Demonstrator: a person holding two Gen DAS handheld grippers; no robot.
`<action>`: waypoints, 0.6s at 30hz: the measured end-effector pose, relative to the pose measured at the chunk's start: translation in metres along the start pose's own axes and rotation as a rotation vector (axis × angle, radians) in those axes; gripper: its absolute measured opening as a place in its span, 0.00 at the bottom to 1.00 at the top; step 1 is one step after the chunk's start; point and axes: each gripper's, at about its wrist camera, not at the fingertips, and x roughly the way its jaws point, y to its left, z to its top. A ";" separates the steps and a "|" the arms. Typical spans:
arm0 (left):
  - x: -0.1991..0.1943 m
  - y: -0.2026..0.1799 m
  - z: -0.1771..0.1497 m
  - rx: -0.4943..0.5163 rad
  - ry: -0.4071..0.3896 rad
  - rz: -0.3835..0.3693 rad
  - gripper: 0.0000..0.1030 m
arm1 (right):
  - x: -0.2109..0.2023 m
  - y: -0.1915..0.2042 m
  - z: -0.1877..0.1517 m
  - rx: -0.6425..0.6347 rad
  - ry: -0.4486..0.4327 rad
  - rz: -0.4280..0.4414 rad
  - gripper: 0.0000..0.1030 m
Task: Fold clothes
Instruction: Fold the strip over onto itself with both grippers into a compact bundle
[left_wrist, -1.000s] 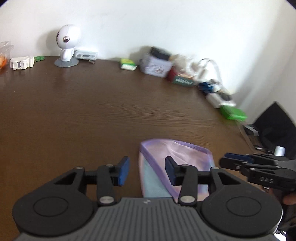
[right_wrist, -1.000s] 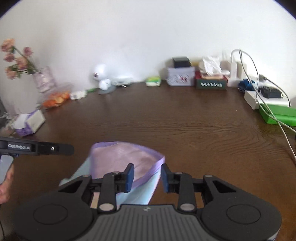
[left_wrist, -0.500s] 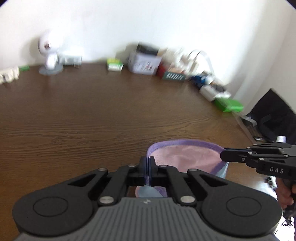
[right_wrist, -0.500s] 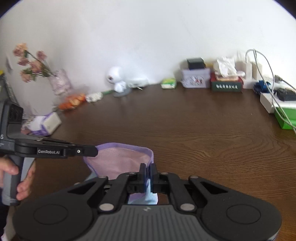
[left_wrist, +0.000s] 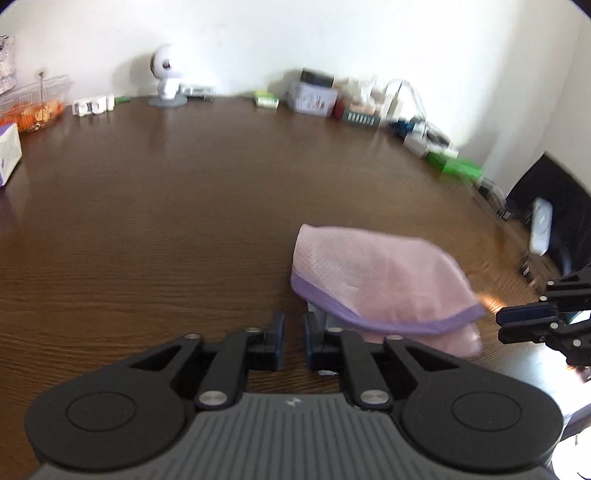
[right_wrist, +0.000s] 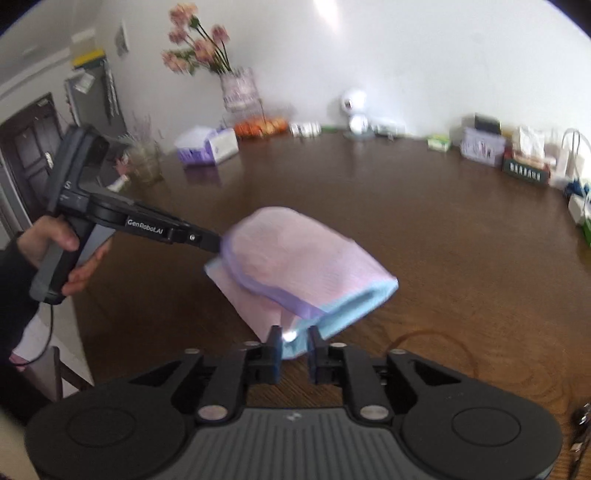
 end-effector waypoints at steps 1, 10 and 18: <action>-0.003 -0.002 0.007 -0.003 -0.028 -0.009 0.34 | -0.006 -0.002 0.004 0.012 -0.050 0.010 0.33; 0.074 -0.047 0.021 0.113 0.079 -0.053 0.33 | 0.078 -0.014 0.025 0.079 0.026 -0.071 0.19; 0.034 -0.033 0.001 0.041 0.050 -0.113 0.49 | 0.038 -0.003 -0.002 0.062 -0.006 -0.077 0.32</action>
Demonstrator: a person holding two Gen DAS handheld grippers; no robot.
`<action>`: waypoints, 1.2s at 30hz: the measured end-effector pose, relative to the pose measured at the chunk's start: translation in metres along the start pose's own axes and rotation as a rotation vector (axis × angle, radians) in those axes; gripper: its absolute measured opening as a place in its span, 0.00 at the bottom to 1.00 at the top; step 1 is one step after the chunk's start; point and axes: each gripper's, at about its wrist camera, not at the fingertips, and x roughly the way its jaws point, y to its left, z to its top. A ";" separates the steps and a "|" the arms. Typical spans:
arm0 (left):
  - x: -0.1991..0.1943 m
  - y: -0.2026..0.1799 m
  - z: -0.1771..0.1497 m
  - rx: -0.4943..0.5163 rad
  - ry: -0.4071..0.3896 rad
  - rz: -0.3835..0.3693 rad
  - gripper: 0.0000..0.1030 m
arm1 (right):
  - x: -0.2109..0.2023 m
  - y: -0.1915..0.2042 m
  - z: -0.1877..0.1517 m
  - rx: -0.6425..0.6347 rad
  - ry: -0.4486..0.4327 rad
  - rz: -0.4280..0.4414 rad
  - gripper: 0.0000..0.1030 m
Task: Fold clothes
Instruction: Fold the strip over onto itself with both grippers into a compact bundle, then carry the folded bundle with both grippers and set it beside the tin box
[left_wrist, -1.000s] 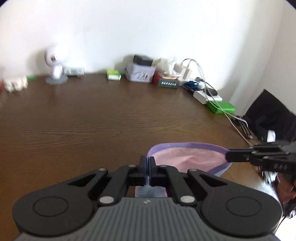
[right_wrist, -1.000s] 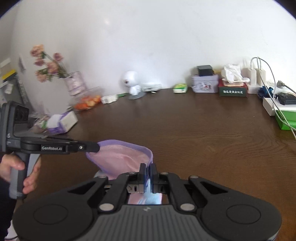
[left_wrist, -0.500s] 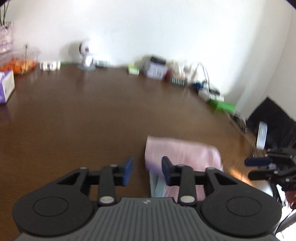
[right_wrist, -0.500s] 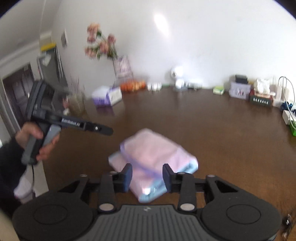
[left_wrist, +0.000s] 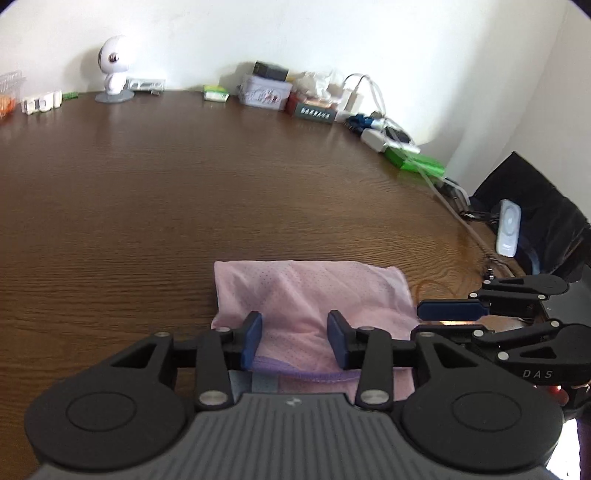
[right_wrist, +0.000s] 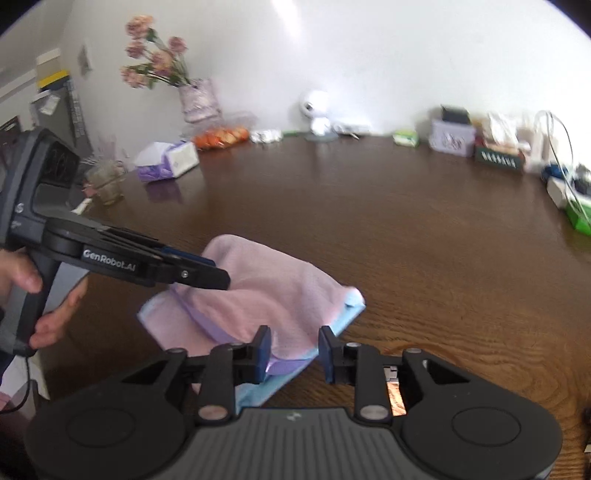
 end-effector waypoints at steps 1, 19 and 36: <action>-0.010 0.003 -0.003 0.005 -0.015 -0.011 0.57 | -0.004 0.003 -0.002 -0.008 -0.014 0.027 0.39; -0.015 0.010 -0.041 0.210 0.036 -0.058 0.17 | 0.004 0.022 -0.031 -0.073 0.019 -0.005 0.09; 0.149 0.027 0.139 0.256 0.077 0.035 0.06 | 0.108 -0.109 0.106 0.055 0.067 -0.227 0.05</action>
